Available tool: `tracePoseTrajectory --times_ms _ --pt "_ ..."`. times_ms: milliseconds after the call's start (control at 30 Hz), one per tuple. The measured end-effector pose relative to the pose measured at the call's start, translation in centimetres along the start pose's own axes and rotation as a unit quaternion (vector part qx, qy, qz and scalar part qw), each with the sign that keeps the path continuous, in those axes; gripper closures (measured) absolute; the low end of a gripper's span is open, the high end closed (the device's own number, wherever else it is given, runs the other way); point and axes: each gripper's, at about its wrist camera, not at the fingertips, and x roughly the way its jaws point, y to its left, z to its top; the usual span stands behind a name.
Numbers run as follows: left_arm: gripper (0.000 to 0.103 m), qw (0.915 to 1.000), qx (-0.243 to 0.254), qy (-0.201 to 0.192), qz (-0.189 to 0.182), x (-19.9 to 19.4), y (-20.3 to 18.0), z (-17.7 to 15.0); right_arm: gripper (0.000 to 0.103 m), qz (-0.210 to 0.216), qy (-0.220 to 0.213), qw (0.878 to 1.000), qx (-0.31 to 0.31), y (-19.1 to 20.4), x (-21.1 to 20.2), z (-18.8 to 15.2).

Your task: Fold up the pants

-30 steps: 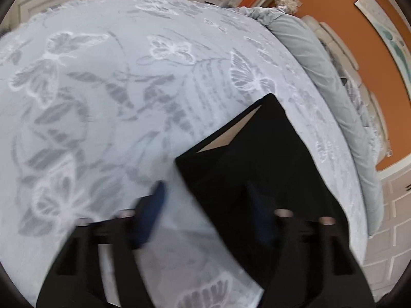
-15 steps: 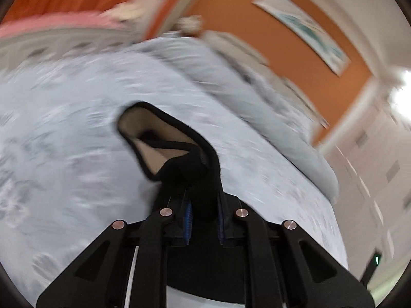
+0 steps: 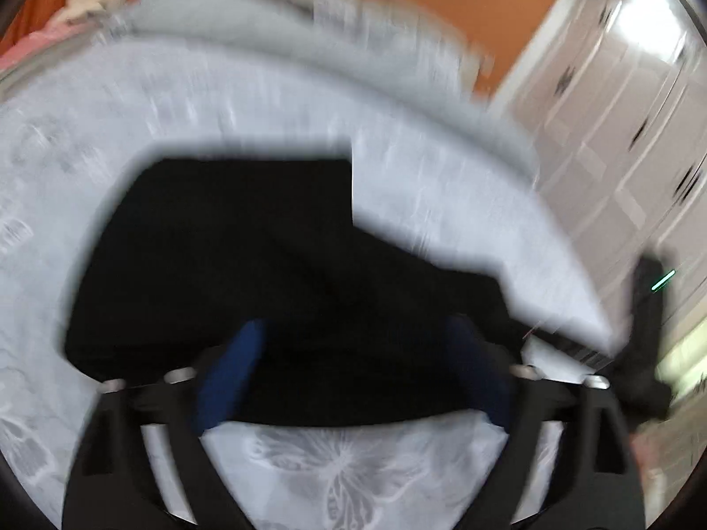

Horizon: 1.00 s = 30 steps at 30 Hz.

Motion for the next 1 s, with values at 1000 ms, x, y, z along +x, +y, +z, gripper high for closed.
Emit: tracePoseTrajectory --times_ms 1000 --pt "0.008 0.9815 -0.089 -0.113 0.127 -8.2 6.4 3.1 0.051 0.031 0.029 0.999 -0.015 12.9 9.6 -1.6"
